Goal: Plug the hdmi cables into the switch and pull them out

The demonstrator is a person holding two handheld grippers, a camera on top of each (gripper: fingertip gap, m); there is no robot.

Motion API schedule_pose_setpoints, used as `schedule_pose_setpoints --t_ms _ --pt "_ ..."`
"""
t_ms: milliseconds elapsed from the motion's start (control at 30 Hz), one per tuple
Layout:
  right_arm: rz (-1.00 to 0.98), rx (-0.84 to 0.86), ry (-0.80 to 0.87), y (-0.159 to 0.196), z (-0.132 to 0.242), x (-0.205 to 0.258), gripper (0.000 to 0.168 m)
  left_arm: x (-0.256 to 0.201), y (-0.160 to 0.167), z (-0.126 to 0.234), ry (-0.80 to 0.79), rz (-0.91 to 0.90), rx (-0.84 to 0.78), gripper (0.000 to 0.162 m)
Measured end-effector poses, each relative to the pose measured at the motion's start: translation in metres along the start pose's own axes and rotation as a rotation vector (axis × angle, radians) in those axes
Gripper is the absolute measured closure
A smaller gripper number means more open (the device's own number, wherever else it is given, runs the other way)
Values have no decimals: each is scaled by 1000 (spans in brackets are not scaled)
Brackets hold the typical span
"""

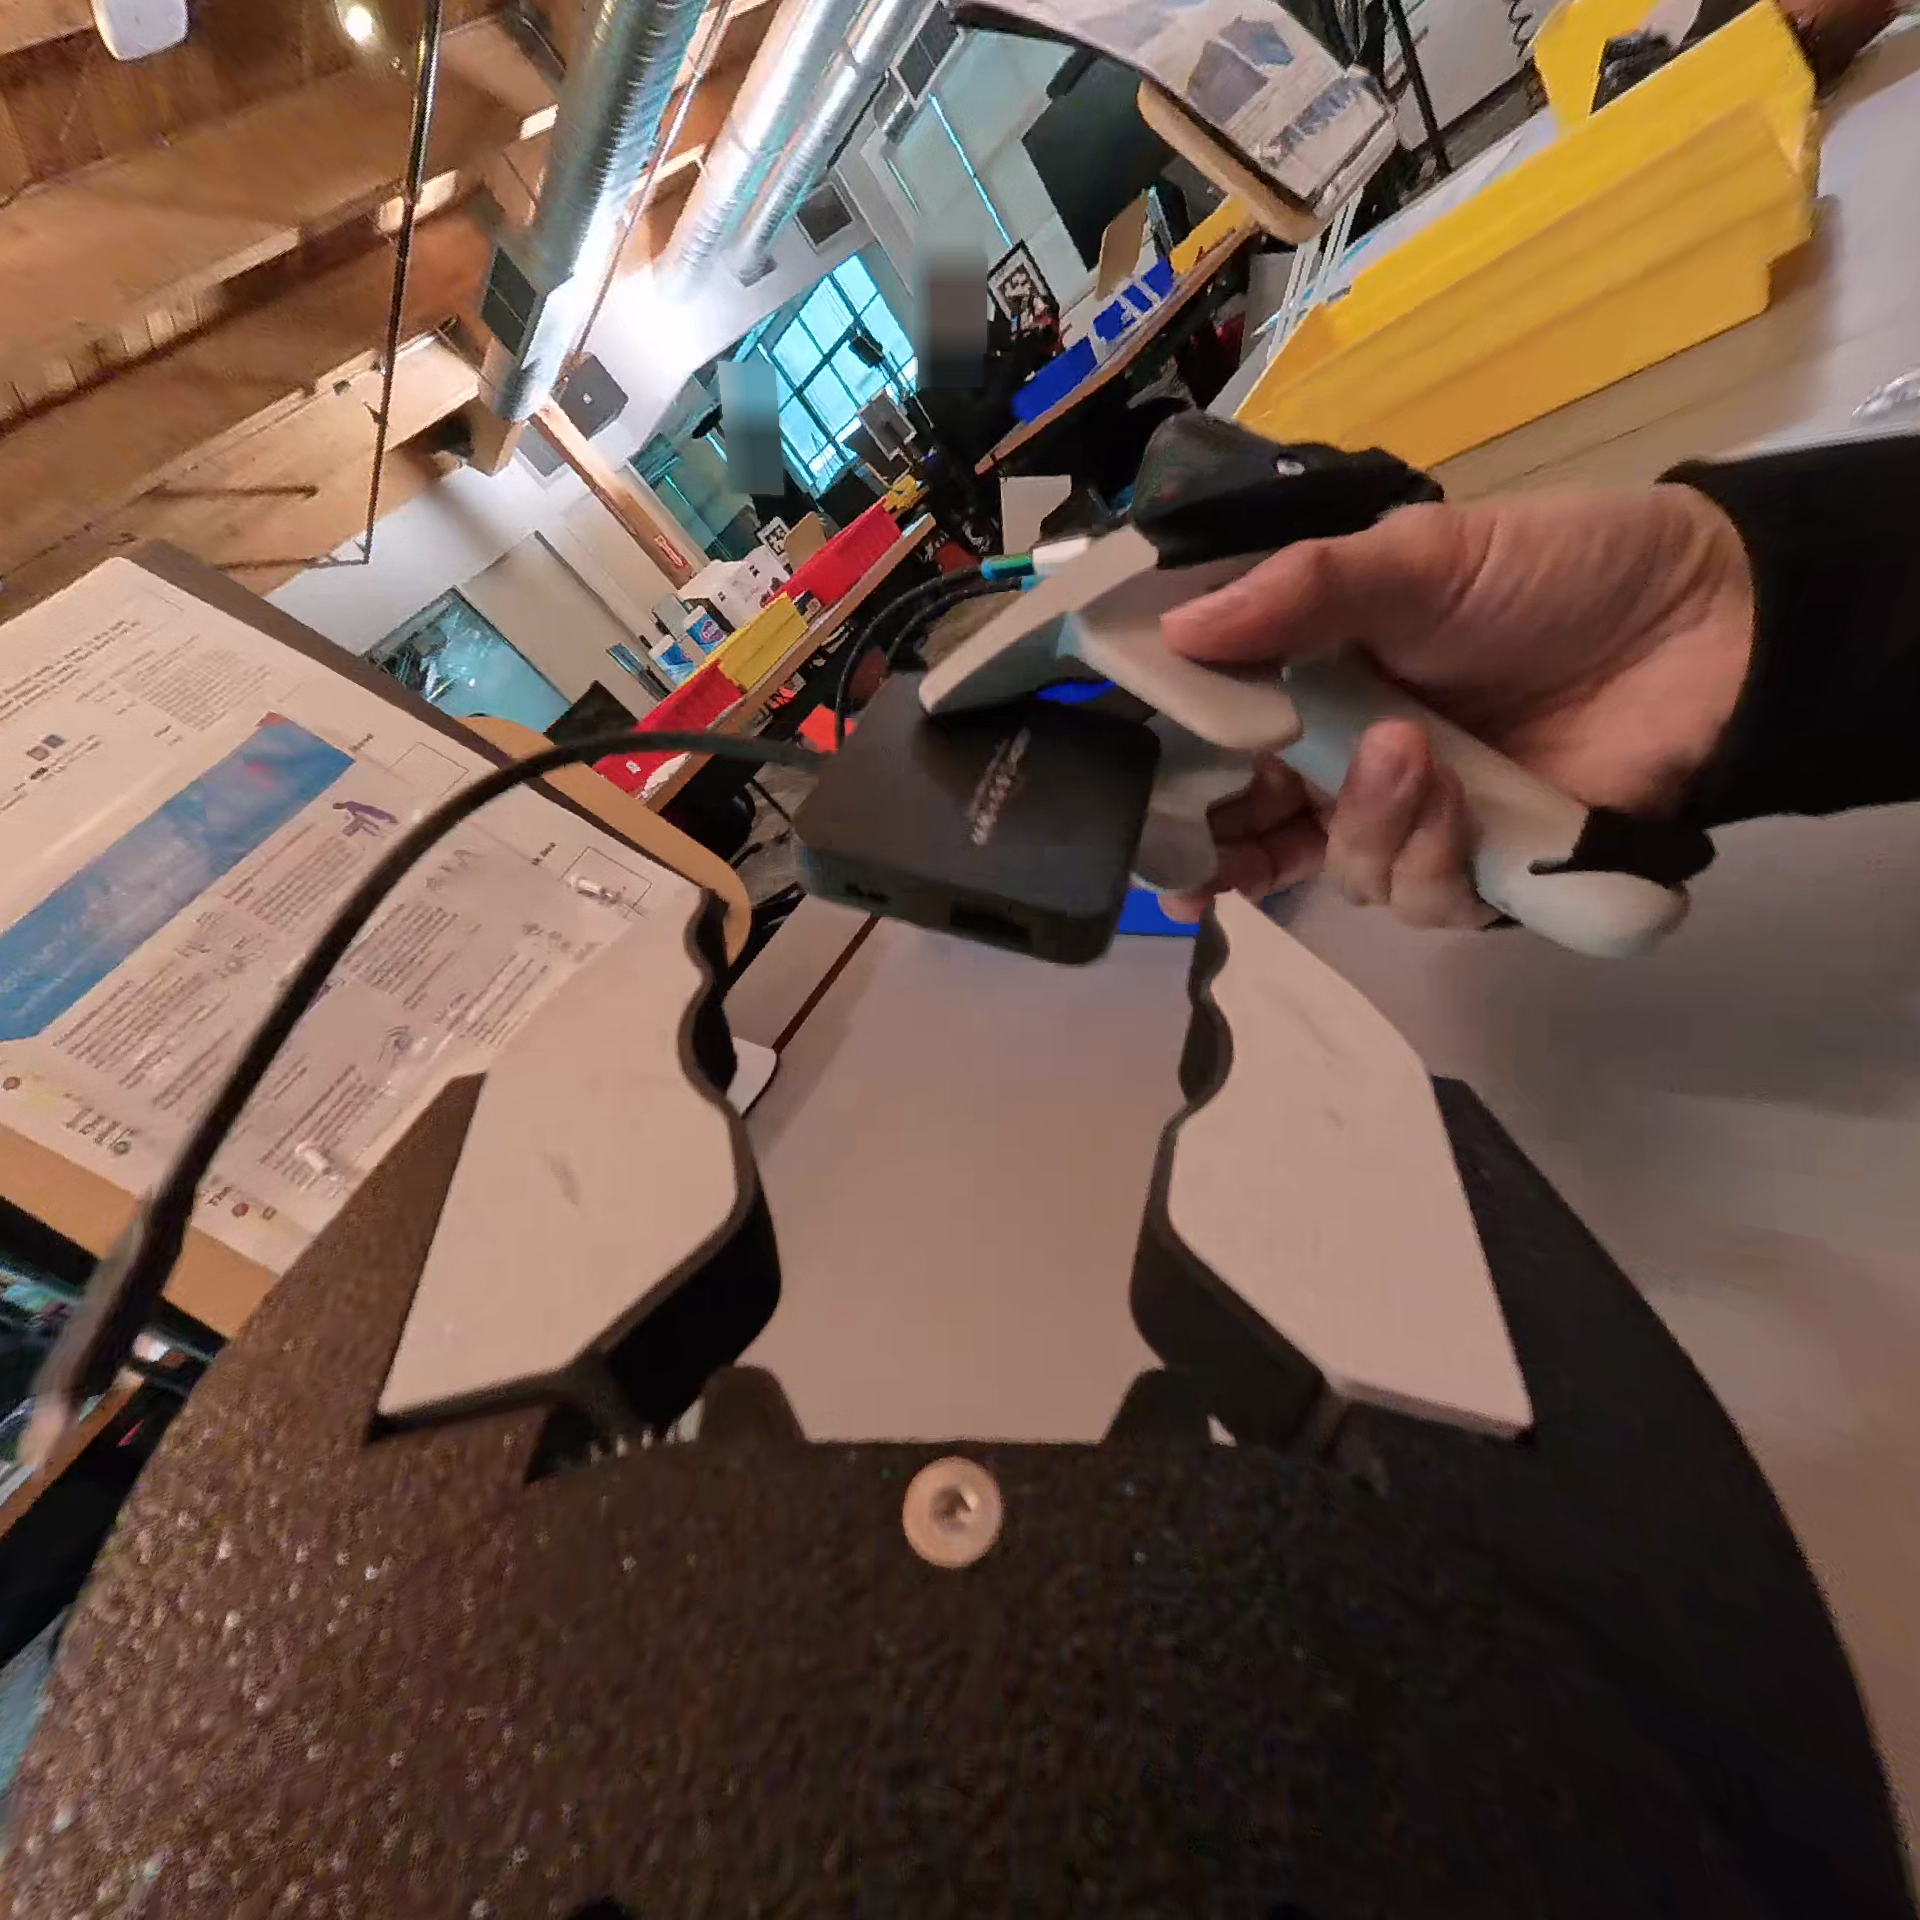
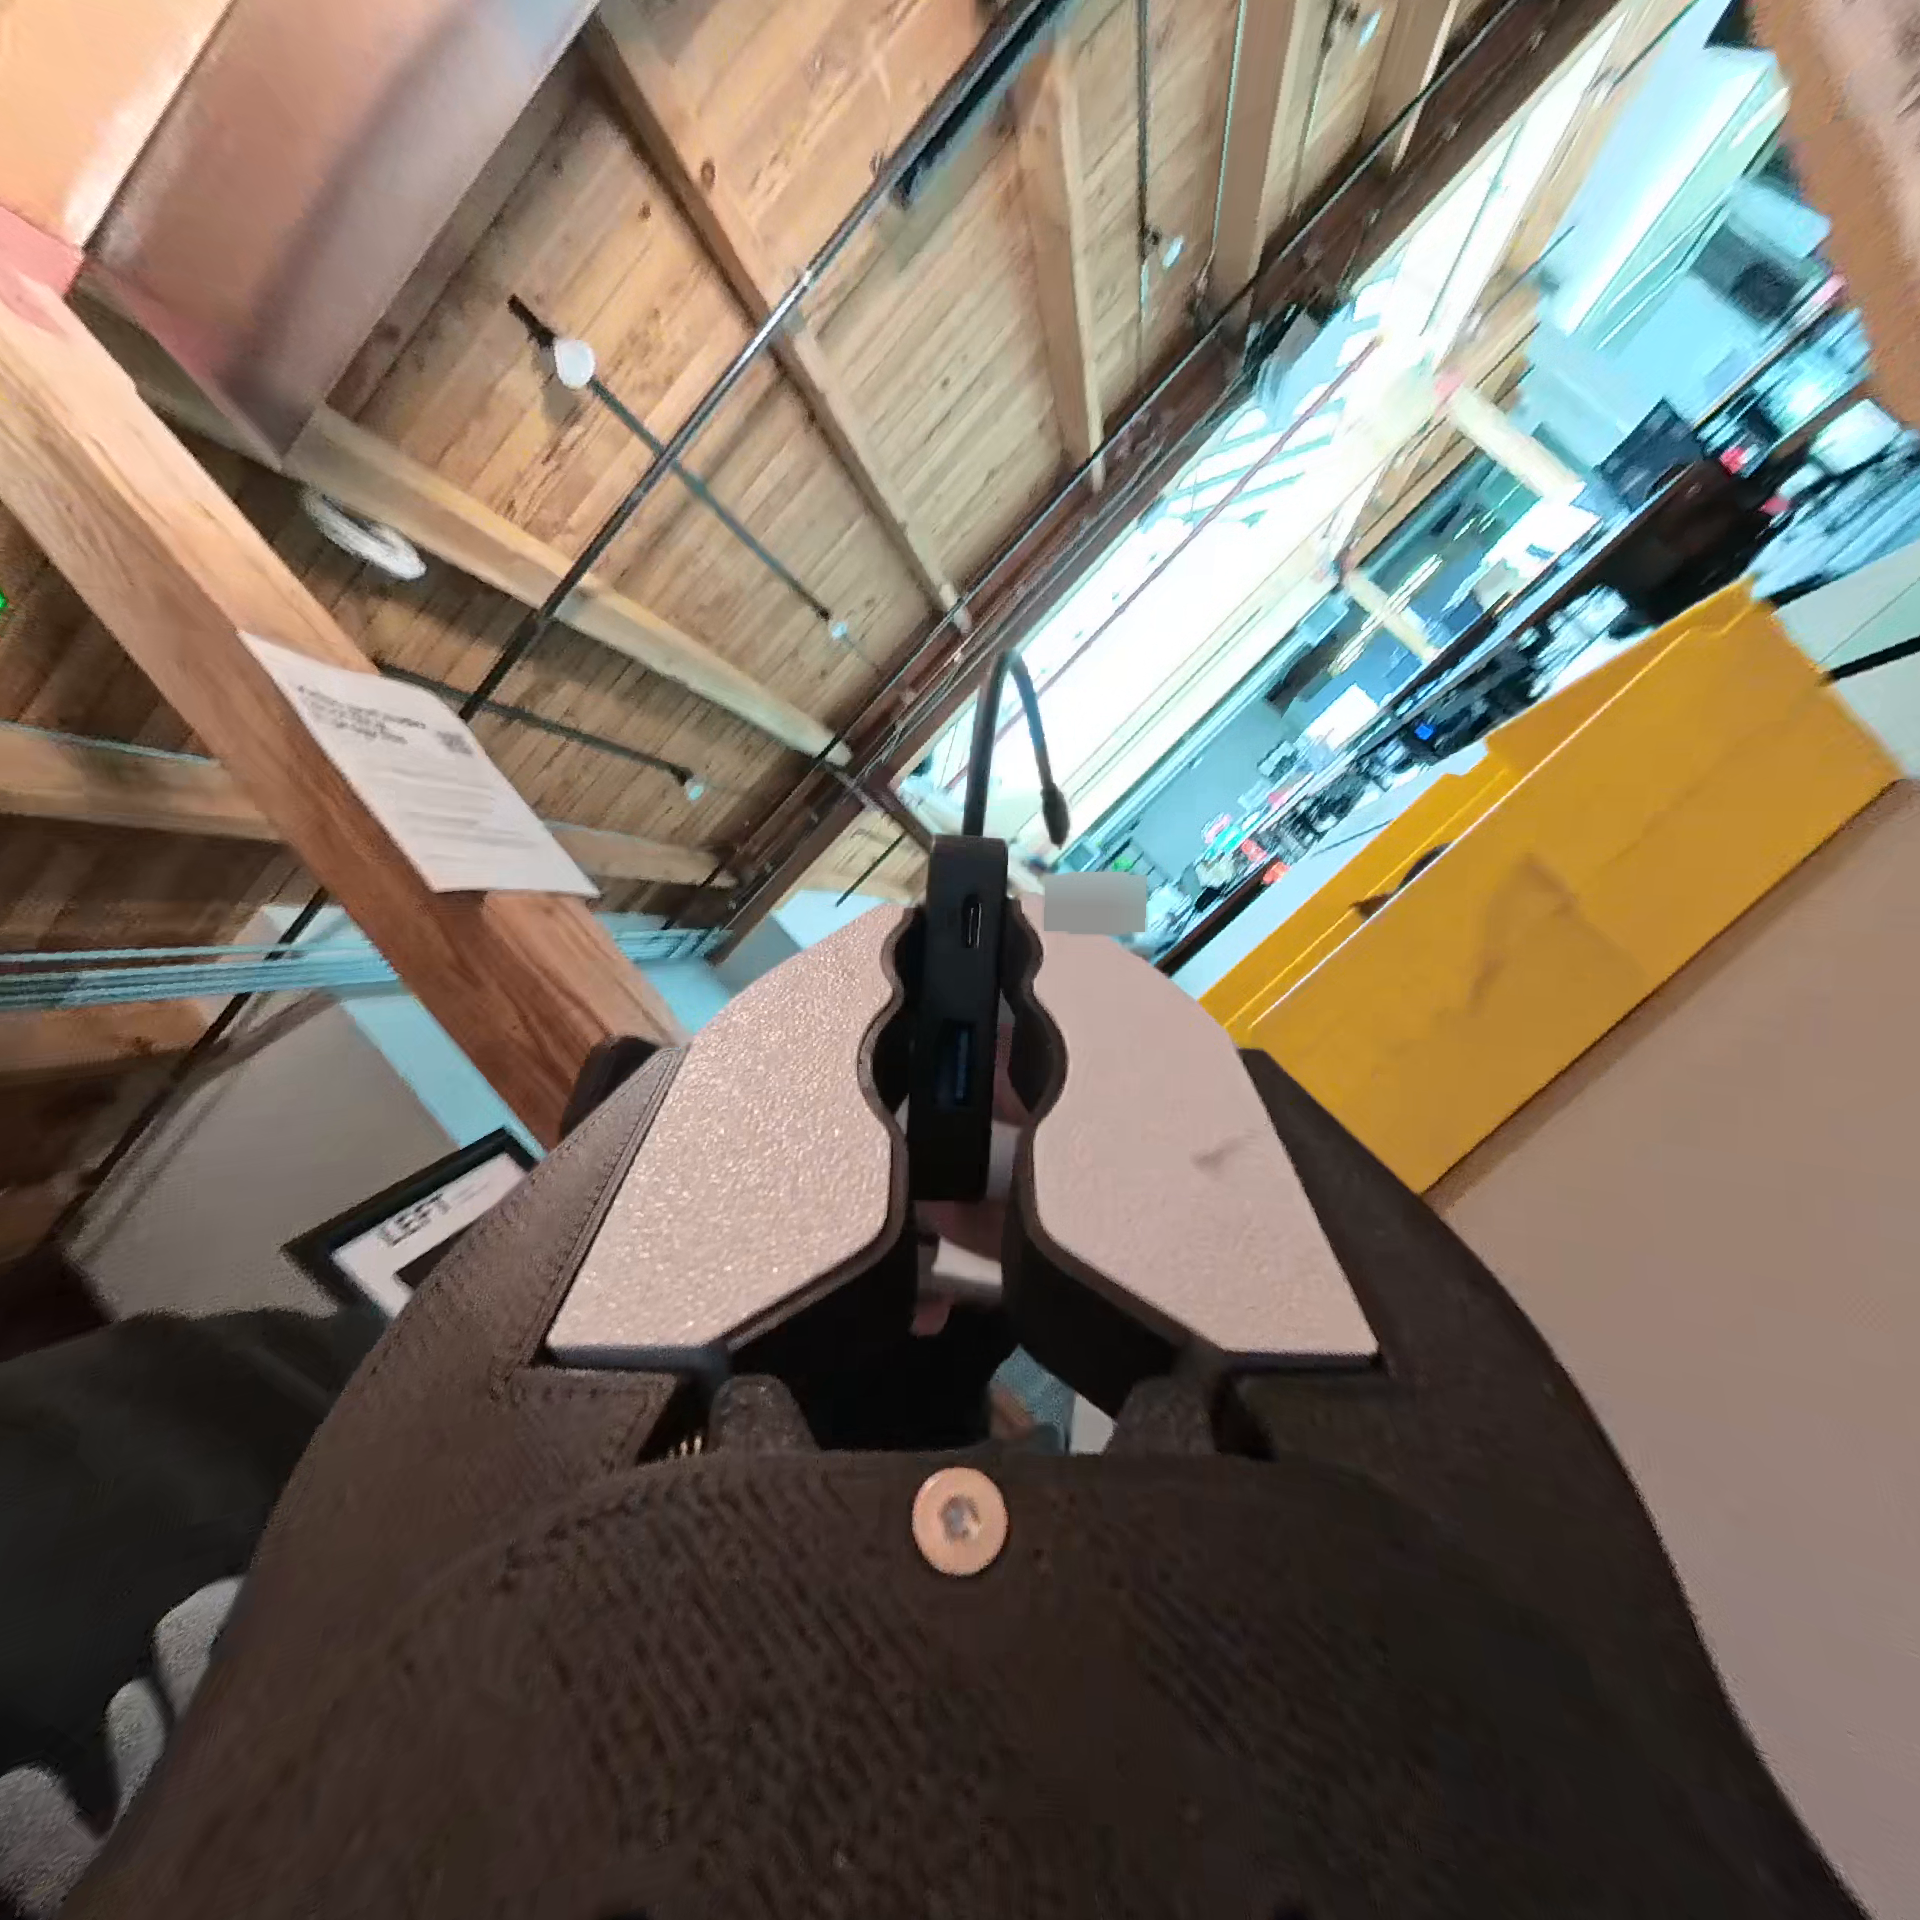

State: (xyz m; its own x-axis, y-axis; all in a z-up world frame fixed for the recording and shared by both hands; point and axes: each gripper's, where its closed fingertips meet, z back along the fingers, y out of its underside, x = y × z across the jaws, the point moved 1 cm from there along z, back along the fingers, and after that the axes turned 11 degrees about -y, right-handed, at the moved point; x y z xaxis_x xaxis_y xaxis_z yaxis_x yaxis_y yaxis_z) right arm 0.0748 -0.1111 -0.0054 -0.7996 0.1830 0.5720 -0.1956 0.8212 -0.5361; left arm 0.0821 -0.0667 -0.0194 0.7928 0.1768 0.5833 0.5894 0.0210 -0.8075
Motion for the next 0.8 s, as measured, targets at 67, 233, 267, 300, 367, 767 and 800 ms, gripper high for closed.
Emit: schedule_pose_setpoints --t_ms 67,233,267,300,367,767,800 --pt "-15 8 -7 4 -5 1 154 1 -7 1 21 20 -37 80" --pt "-64 25 -54 16 -17 5 154 -3 -5 -2 7 -78 -27 85" --pt "-65 33 -57 18 -19 5 154 -2 -6 -1 -5 -82 -30 89" --pt "-74 22 -62 18 -20 5 154 -1 -6 -1 -6 -78 -28 90" --pt "-56 28 -67 19 -18 3 154 -2 -4 -1 -1 -67 1 89" --pt "543 343 -18 24 3 19 53 2 -18 35 378 400 -18 89" --pt "563 378 -28 29 4 21 53 1 -17 36 387 404 -12 89"
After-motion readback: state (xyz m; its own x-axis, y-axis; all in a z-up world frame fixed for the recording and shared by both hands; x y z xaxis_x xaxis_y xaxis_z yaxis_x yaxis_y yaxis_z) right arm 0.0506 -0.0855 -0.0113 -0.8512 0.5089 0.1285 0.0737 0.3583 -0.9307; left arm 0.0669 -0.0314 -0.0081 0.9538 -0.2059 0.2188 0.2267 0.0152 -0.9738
